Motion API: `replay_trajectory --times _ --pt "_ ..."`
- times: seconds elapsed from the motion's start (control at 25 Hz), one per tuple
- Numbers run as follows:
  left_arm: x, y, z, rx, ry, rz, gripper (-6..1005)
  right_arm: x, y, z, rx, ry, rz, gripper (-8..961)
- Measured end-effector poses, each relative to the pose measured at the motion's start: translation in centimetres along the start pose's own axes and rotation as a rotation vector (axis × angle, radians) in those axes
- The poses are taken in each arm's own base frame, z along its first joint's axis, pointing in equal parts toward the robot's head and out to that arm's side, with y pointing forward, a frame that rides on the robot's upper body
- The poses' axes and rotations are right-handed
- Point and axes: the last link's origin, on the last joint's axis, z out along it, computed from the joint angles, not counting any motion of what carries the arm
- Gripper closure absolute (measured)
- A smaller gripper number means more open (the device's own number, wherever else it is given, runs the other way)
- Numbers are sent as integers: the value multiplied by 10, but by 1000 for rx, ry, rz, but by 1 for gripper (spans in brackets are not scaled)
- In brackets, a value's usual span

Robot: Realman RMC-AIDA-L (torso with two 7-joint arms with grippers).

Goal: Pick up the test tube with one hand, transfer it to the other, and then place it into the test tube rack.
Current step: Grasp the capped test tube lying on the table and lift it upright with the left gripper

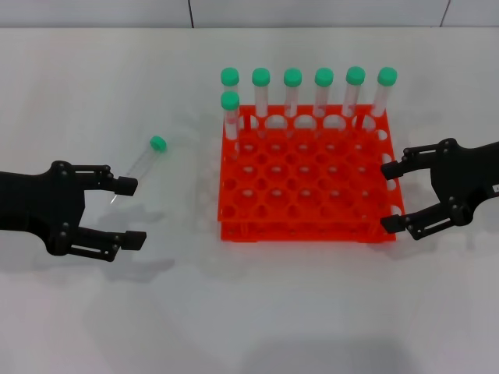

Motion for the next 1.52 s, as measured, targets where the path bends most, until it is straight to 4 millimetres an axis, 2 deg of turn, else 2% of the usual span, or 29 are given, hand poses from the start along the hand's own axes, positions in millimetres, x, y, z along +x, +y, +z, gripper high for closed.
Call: replay_trajectory --times 0.8,1.2,1.4,1.52 --pt "0 -1 0 5 -1 -11 152 -1 0 4 3 -8 -1 84" --pt "28 -8 -19 142 -134 -233 153 -3 0 4 6 -13 -11 83" --pt "29 -12 -22 209 -270 -326 154 -4 0 7 7 -20 -26 84" --pt "30 -22 -23 274 -314 -398 154 -5 1 9 4 -24 -34 84"
